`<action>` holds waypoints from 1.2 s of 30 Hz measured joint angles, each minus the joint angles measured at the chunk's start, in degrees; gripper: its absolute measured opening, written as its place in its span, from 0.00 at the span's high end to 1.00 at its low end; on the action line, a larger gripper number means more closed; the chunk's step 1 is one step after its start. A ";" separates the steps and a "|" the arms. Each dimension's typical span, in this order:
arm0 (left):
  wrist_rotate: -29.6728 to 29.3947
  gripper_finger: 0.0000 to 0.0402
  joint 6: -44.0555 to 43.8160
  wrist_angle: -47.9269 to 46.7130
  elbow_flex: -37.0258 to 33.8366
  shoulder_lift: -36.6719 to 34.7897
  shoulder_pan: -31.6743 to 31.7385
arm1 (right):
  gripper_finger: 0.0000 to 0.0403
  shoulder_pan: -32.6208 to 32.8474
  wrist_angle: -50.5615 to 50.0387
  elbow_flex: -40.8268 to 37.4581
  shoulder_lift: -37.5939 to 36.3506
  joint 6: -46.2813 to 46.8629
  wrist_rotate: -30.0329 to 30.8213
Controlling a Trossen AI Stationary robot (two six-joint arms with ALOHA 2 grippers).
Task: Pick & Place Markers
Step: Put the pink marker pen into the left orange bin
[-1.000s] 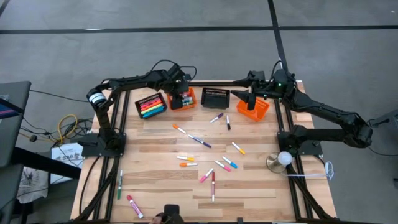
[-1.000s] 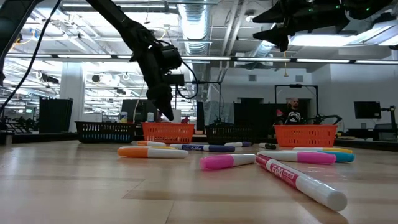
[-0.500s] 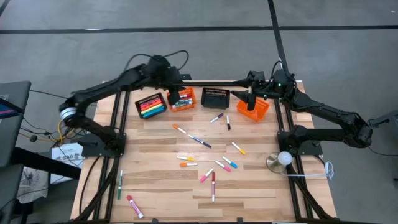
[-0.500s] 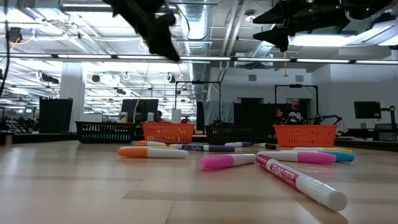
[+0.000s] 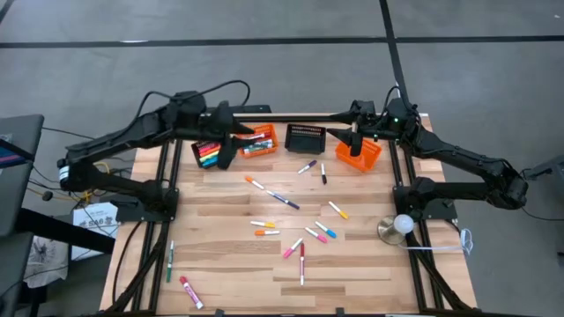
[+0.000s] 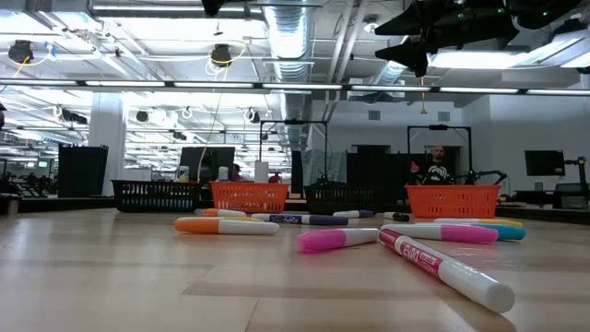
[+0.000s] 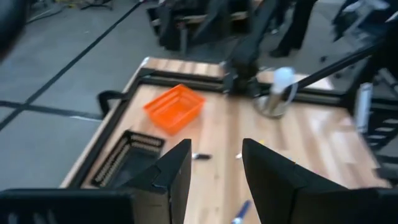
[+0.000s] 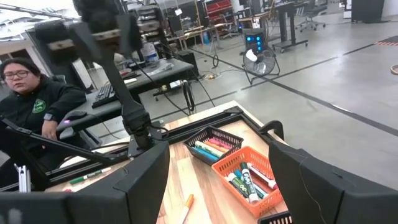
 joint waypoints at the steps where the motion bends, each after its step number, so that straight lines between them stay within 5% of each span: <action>1: -0.04 0.64 -0.82 0.02 0.00 -0.46 -0.87 | 0.34 0.00 0.00 0.00 0.00 0.00 0.00; 22: -0.35 0.64 -8.35 -2.38 -0.02 -6.88 -13.74 | 0.34 0.02 0.04 0.00 0.00 0.07 -0.13; 27: -4.27 0.64 -10.52 -3.20 -0.26 -10.67 -15.03 | 0.34 0.02 0.04 0.00 0.00 0.07 -0.19; 36: -5.46 0.64 -25.42 -3.64 -12.91 -14.69 -18.43 | 0.34 0.04 0.04 0.00 0.00 1.94 -0.25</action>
